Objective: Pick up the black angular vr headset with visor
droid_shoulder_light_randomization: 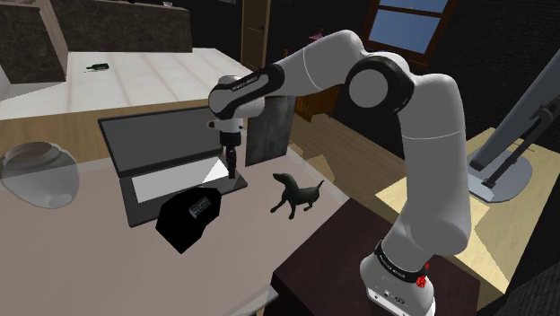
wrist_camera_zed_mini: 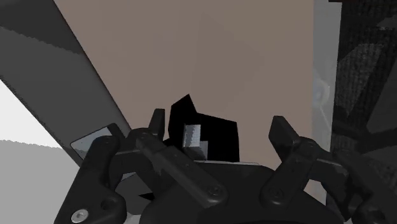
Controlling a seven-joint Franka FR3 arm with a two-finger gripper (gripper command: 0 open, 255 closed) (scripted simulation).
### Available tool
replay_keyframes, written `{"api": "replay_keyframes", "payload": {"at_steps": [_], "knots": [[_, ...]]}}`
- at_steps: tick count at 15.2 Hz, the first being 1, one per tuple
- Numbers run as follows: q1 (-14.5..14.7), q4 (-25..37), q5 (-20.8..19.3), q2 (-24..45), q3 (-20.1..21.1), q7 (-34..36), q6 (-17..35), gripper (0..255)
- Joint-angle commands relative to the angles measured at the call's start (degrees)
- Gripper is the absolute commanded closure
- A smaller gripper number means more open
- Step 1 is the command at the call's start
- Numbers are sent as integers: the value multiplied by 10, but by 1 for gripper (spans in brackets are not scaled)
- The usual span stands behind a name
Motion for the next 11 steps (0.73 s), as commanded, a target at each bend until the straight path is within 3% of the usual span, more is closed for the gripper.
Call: {"api": "replay_keyframes", "payload": {"at_steps": [1, 7, 11], "knots": [[6, 44, 0, 43, 11, -13, -4, 0], [25, 198, -11, 173, 38, -50, -35, 0], [26, 199, -10, 193, 38, -54, -18, 0]]}}
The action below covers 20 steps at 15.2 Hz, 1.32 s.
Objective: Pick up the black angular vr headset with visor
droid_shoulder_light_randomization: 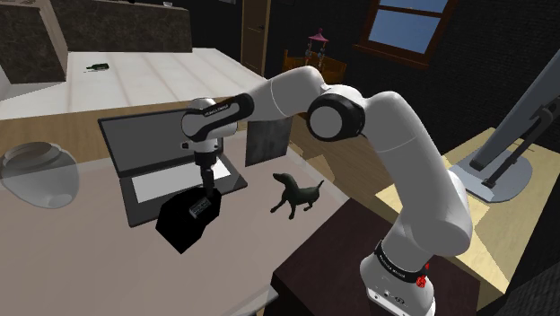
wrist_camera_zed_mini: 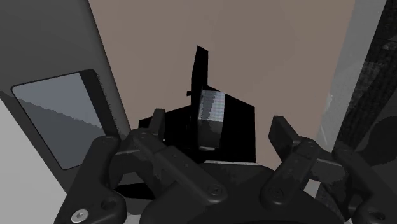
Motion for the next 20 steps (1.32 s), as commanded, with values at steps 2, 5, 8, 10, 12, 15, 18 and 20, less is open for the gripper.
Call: {"api": "replay_keyframes", "payload": {"at_steps": [2, 5, 8, 10, 12, 15, 18, 20], "knots": [[1, -1, 0, 13, 0, -4, 14, 0], [1, 1, 1, 22, 0, -5, 20, 0], [1, 3, 1, 23, 0, -5, 20, 255], [1, 4, 0, 24, 0, -5, 19, 255], [1, 3, 1, 23, 0, -5, 20, 255], [1, 2, 1, 22, 0, -5, 20, 255], [1, -2, 0, 6, 0, -2, 8, 255], [0, -3, 0, -4, 0, 0, 0, 255]]}}
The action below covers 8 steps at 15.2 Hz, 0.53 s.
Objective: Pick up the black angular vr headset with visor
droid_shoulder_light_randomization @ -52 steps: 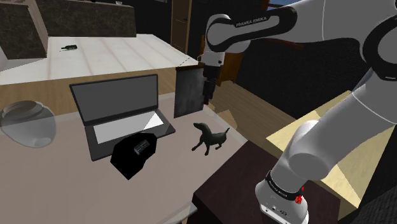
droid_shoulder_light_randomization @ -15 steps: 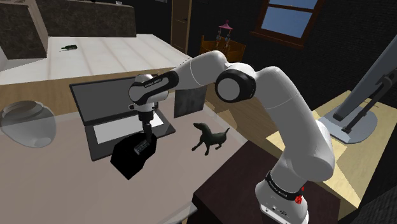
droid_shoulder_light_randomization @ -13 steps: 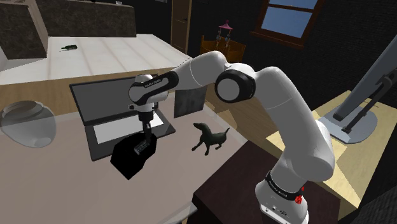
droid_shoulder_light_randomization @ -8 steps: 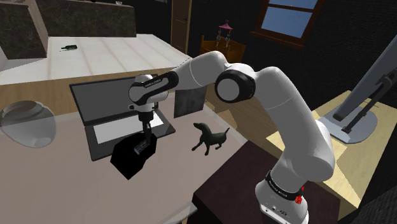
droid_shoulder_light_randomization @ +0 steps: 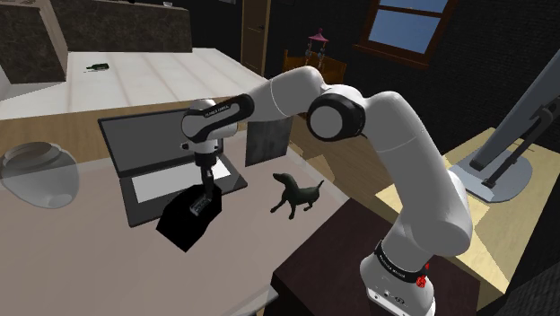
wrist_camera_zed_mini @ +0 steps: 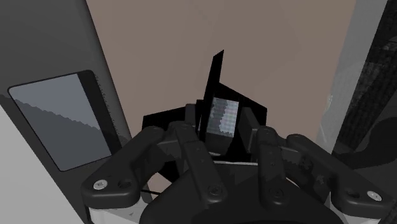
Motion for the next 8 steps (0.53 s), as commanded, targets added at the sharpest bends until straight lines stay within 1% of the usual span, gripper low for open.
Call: {"api": "replay_keyframes", "payload": {"at_steps": [1, 8], "knots": [[0, 3, 0, -7, 0, 2, -9, 255], [-1, 5, -1, -38, 0, 10, -42, 255]]}}
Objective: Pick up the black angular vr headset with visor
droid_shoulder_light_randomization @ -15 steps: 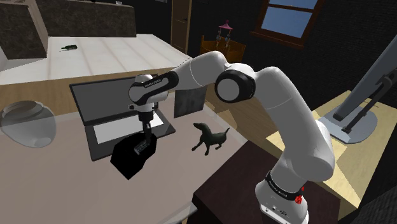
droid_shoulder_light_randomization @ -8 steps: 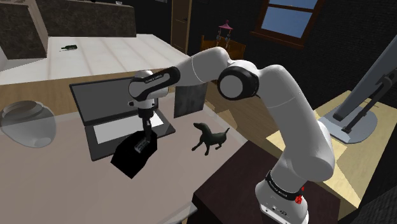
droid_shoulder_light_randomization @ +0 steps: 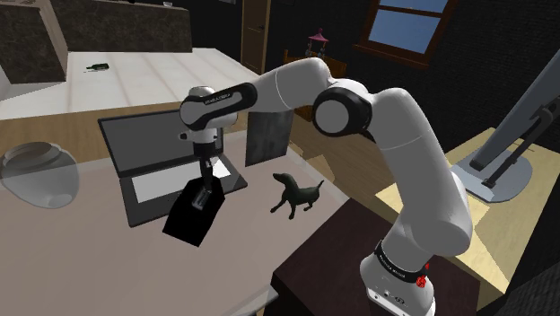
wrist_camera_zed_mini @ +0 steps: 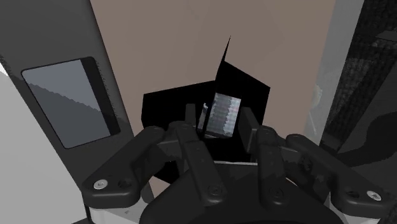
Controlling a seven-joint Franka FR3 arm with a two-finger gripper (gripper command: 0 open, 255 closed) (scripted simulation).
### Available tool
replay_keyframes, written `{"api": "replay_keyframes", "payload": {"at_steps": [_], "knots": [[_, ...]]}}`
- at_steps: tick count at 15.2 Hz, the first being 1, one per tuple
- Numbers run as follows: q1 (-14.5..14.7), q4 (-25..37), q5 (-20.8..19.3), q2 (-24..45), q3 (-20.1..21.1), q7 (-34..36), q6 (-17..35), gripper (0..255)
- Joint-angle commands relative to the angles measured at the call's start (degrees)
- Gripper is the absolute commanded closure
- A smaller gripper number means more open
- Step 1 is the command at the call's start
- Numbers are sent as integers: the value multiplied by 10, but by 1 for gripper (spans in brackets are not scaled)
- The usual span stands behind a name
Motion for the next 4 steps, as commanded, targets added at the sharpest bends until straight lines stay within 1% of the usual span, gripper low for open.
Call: {"api": "replay_keyframes", "payload": {"at_steps": [1, 4], "knots": [[-1, -4, 0, -12, 0, 2, -8, 255], [-1, -3, 0, -17, 0, 3, -13, 255]]}}
